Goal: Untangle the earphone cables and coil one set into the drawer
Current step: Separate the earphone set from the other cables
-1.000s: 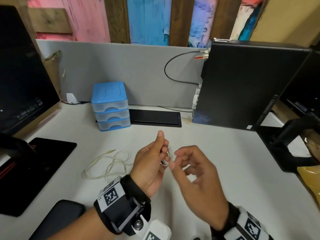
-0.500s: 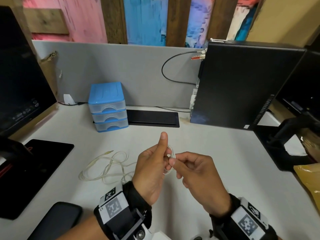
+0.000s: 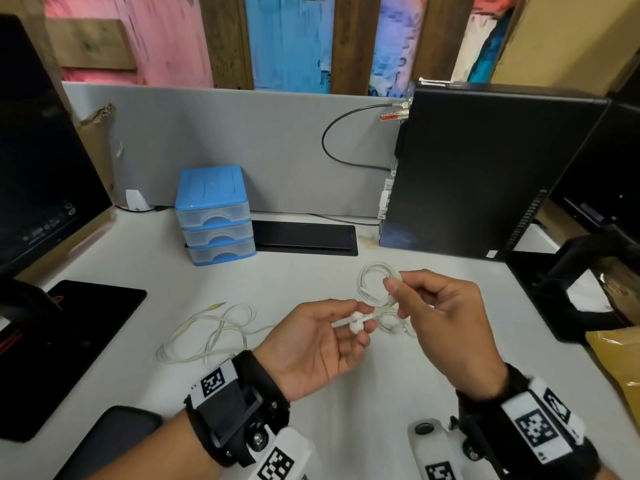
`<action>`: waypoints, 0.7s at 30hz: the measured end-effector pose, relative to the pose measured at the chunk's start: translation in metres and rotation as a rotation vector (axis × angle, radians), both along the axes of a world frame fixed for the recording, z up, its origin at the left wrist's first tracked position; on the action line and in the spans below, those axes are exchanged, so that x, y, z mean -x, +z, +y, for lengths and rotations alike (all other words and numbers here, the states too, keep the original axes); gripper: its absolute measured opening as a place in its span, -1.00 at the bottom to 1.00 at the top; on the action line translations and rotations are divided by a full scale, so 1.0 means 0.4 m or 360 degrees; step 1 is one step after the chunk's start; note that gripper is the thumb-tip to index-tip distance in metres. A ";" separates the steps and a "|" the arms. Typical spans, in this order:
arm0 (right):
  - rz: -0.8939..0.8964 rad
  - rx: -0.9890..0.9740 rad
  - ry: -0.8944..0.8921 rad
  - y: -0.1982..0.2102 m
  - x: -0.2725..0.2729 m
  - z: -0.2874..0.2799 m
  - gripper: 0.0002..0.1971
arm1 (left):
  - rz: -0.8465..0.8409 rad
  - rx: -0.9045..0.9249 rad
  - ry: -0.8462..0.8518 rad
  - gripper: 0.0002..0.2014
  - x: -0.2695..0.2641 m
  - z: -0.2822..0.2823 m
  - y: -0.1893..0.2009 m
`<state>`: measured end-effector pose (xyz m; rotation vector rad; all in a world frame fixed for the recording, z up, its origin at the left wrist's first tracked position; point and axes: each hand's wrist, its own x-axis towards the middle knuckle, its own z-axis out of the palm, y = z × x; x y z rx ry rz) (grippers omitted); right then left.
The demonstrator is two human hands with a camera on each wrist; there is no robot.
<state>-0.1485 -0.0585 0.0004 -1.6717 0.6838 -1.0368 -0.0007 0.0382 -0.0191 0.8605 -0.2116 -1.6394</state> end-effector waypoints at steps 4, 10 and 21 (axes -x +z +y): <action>0.0024 0.0076 0.0174 0.010 0.006 -0.004 -0.93 | -0.0173 0.0095 0.0044 -0.84 -0.018 -0.007 -0.018; 0.0529 0.0261 0.0991 0.031 0.037 -0.012 -0.90 | -0.0405 0.0118 -0.0028 -0.80 -0.028 -0.007 -0.044; 0.0858 0.0199 0.1120 0.018 0.037 -0.018 -0.91 | -0.0698 0.0117 -0.0135 -0.68 -0.032 0.001 -0.054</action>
